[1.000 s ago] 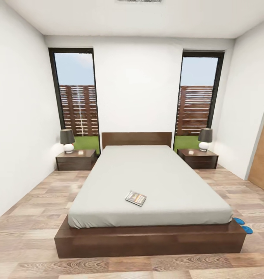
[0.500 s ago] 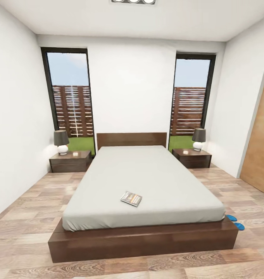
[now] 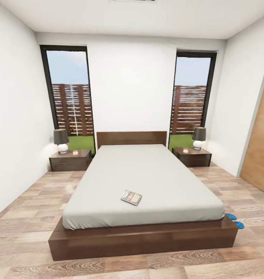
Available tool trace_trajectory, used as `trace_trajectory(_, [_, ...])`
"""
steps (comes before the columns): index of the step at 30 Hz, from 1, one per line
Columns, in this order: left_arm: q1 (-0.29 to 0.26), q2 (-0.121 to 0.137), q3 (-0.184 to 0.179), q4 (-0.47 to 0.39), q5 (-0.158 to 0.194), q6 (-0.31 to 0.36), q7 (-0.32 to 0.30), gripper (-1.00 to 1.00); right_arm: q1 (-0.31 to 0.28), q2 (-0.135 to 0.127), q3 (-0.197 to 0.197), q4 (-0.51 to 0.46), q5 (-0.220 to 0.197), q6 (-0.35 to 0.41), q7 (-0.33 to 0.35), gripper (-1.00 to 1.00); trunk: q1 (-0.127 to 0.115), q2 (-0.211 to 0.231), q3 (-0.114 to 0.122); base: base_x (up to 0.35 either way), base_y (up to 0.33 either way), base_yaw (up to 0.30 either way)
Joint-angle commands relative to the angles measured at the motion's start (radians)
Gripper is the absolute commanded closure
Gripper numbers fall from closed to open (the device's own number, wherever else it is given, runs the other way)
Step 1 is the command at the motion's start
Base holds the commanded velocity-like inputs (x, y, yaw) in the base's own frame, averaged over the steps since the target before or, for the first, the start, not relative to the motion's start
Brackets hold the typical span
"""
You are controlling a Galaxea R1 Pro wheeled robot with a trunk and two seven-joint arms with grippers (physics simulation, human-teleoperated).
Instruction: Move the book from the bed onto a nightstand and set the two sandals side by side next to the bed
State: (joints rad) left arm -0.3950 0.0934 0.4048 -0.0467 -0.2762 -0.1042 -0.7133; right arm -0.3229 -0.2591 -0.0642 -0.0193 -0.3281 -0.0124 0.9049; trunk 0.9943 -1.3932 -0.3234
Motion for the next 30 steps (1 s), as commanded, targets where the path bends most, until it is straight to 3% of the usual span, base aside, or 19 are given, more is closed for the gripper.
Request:
trace_trajectory(1, [-0.001, 0.0, 0.006, 0.001, -0.011, -0.007, -0.001, -1.0, -0.001, 0.0, -0.006, 0.001, 0.005, -0.001, 0.003, -1.0, 0.0, -0.001, -0.003, 0.0, 0.0, 0.0])
trace_trajectory(30, [-0.001, 0.0, 0.006, 0.001, -0.011, -0.007, -0.001, -1.0, -0.001, 0.0, -0.006, 0.0, 0.006, -0.001, 0.003, -1.0, 0.0, -0.001, -0.048, 0.0, 0.0, 0.0])
